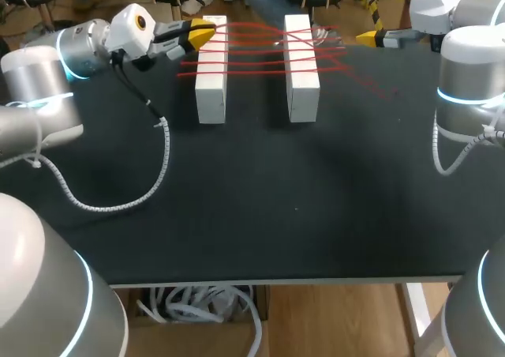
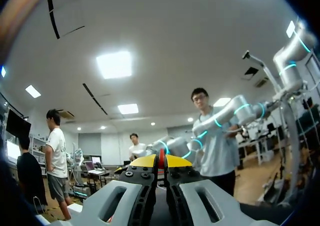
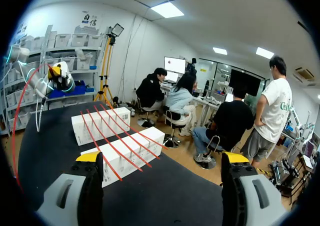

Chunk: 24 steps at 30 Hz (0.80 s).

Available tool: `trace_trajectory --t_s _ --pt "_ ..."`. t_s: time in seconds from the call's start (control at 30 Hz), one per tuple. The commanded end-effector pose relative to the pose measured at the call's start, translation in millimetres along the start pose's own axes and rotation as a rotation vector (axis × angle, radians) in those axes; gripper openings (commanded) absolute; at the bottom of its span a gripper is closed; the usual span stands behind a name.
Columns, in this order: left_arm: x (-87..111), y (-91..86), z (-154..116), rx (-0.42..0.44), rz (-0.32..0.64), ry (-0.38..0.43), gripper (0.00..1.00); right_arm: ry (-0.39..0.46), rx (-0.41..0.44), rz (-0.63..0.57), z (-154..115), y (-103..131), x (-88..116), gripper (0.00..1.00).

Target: Grab the tape and strap the tape.

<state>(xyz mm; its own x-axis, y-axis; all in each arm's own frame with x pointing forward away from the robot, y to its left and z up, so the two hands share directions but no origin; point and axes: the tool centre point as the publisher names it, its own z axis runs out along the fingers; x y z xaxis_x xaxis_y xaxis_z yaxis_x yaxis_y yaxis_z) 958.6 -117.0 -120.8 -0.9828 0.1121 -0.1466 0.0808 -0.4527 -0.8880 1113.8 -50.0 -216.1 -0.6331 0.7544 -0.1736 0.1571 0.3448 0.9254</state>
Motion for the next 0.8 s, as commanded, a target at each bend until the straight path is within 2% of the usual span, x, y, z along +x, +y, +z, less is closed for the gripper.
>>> trace_trajectory --t_s 0.03,0.53,0.67,0.73,0.77,0.8 --pt "0.4 4.2 -0.6 0.008 0.002 -0.001 0.0 0.0 0.0 0.0 0.0 0.0 0.0 1.0" --pt "0.4 4.2 -0.6 0.008 0.002 -0.001 0.0 0.0 0.0 0.0 0.0 0.0 0.0 1.0" --pt "0.4 4.2 -0.6 0.008 0.002 -0.001 0.0 -0.179 -0.026 0.229 -1.9 24.0 -7.5 1.0" --pt "0.4 4.2 -0.6 0.008 0.002 -0.001 0.0 -0.298 -0.067 0.294 -8.4 30.4 -11.4 1.0" --pt "0.4 4.2 -0.6 0.008 0.002 -0.001 0.0 -0.312 -0.081 0.328 -14.0 32.9 -12.5 1.0" --pt "0.4 4.2 -0.6 0.008 0.002 -0.001 0.0 -0.384 -0.129 0.333 -21.2 34.1 -12.9 1.0"
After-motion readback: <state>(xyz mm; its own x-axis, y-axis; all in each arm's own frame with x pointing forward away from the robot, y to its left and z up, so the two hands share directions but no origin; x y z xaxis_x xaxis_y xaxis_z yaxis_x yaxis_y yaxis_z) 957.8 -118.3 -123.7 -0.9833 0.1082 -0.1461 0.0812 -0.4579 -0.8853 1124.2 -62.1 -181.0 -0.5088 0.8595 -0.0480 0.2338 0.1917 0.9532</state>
